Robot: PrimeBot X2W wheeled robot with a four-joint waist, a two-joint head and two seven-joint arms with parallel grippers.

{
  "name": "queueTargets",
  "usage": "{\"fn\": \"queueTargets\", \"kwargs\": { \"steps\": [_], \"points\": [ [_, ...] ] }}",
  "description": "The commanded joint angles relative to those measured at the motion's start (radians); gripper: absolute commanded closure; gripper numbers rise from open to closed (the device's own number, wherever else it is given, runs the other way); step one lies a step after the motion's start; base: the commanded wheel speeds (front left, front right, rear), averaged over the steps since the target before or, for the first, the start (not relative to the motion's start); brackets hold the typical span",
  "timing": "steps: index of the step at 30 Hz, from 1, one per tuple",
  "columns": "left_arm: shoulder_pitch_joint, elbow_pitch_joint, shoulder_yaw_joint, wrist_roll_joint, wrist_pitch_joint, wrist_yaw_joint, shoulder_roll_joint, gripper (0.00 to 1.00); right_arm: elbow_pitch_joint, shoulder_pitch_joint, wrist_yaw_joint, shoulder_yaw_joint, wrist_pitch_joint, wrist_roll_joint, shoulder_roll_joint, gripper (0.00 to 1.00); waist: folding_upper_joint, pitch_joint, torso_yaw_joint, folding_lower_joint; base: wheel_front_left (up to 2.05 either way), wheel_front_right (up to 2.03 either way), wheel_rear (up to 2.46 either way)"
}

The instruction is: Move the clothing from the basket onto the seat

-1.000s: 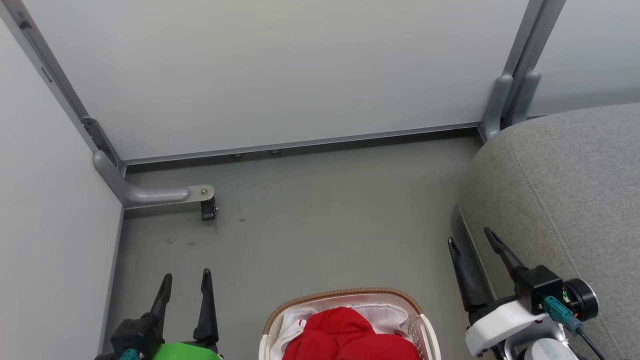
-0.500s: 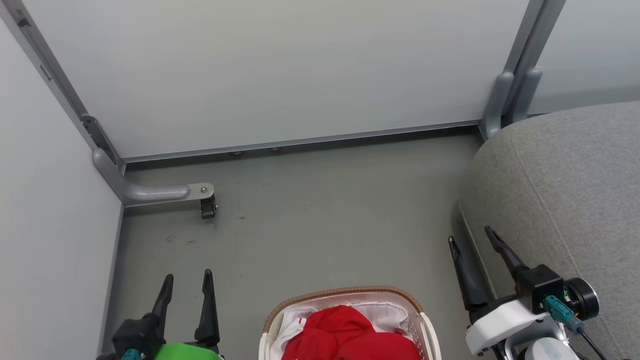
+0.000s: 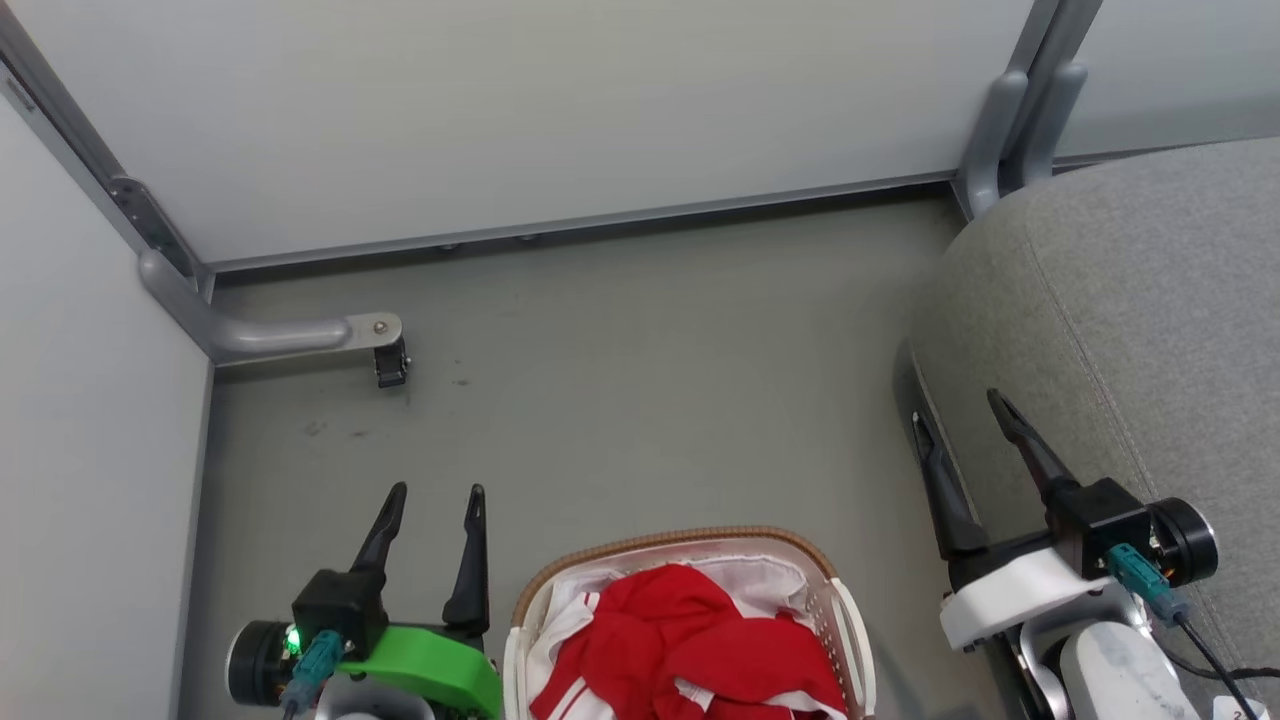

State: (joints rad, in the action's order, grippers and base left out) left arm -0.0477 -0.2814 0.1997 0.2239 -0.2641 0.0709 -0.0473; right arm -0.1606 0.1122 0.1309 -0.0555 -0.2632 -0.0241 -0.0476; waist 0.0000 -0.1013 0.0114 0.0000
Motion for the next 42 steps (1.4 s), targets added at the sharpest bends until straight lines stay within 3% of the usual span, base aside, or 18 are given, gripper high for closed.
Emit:
{"fn": "queueTargets", "kwargs": {
  "steps": [1, 16, 28, 33, 42],
  "points": [
    [-0.042, -0.017, 0.015, -0.017, -0.001, 0.007, -0.006, 0.00, 0.011, 0.025, 0.000, 0.008, -0.002, 0.007, -0.005, 0.00, 0.0000, -0.084, -0.037, 0.0000, 0.00, 0.00, 0.00],
    [-0.338, -0.371, 0.323, -0.140, -0.001, 0.057, -0.006, 0.00, 0.055, 0.196, -0.001, 0.070, -0.002, -0.017, -0.004, 0.00, 0.0000, -0.429, -0.128, 0.0000, 0.00, 0.00, 0.00],
    [-0.474, -0.604, 0.633, -0.114, -0.001, 0.060, -0.037, 0.00, 0.069, 0.258, -0.001, 0.049, -0.002, -0.072, -0.004, 0.00, 0.0000, -0.572, -0.193, 0.0000, 0.00, 0.00, 0.00],
    [-0.524, -0.675, 0.677, -0.089, -0.001, 0.061, -0.060, 0.00, 0.080, 0.277, -0.001, 0.034, -0.002, -0.102, -0.004, 0.00, 0.0000, -0.621, -0.229, 0.0000, 0.00, 0.00, 0.00],
    [-0.583, -0.739, 0.656, -0.073, -0.001, 0.049, -0.082, 0.00, 0.082, 0.293, -0.001, 0.023, -0.002, -0.148, -0.004, 0.00, 0.0000, -0.687, -0.271, 0.0000, 0.00, 0.00, 0.00]
  ]
}}
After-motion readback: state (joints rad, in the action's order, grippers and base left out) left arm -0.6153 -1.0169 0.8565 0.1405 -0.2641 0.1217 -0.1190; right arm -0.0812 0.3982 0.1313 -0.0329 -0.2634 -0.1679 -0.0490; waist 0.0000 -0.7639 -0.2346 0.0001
